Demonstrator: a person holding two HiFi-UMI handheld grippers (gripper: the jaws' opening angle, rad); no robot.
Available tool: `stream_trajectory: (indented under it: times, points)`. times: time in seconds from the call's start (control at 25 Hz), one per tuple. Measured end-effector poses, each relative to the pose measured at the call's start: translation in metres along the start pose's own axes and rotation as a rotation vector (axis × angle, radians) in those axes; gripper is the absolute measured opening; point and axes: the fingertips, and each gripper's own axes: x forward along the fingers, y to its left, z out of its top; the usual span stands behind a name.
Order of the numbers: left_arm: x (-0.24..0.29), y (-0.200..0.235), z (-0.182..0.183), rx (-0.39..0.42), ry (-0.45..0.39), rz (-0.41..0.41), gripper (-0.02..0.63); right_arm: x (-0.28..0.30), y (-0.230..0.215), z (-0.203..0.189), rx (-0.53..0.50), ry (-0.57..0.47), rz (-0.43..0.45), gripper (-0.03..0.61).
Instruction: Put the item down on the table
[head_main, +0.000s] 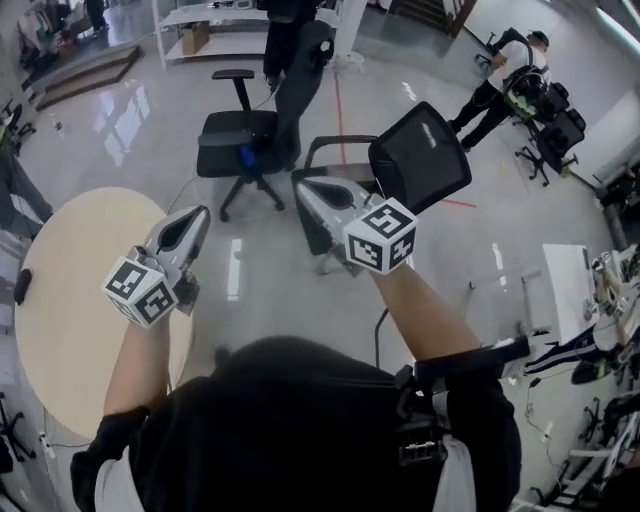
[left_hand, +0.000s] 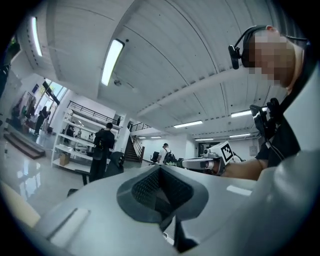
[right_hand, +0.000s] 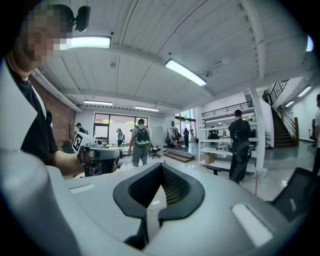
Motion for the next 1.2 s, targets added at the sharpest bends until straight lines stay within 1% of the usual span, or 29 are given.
stream_trajectory:
  times: [0.08,0.2,0.36,0.44,0.52,0.64,0.72,1.0,1.2]
  points:
    - [0.016,-0.029,-0.017,-0.014,0.007,-0.031,-0.006,-0.039,-0.015,-0.012,0.009,0.010,-0.049,0.012]
    - [0.036,-0.060,-0.037,-0.021,0.044,-0.092,-0.006,-0.084,-0.030,-0.031,0.059,0.010,-0.130,0.012]
    - [0.056,-0.070,-0.056,-0.027,0.073,-0.182,-0.006,-0.120,-0.045,-0.052,0.148,-0.012,-0.247,0.011]
    - [0.057,-0.071,-0.058,-0.032,0.084,-0.203,-0.006,-0.133,-0.043,-0.062,0.196,-0.023,-0.284,0.012]
    - [0.055,-0.075,-0.055,-0.032,0.101,-0.207,-0.006,-0.142,-0.040,-0.069,0.221,-0.032,-0.306,0.012]
    - [0.052,-0.076,-0.052,-0.024,0.110,-0.218,-0.006,-0.147,-0.037,-0.070,0.235,-0.052,-0.320,0.012]
    - [0.048,-0.072,-0.053,-0.022,0.109,-0.221,-0.006,-0.142,-0.033,-0.068,0.227,-0.055,-0.317,0.012]
    - [0.026,-0.055,-0.051,-0.032,0.114,-0.175,-0.006,-0.119,-0.016,-0.065,0.197,-0.039,-0.271,0.012]
    - [0.022,-0.040,-0.044,-0.030,0.095,-0.151,-0.006,-0.106,-0.017,-0.051,0.202,-0.078,-0.234,0.014]
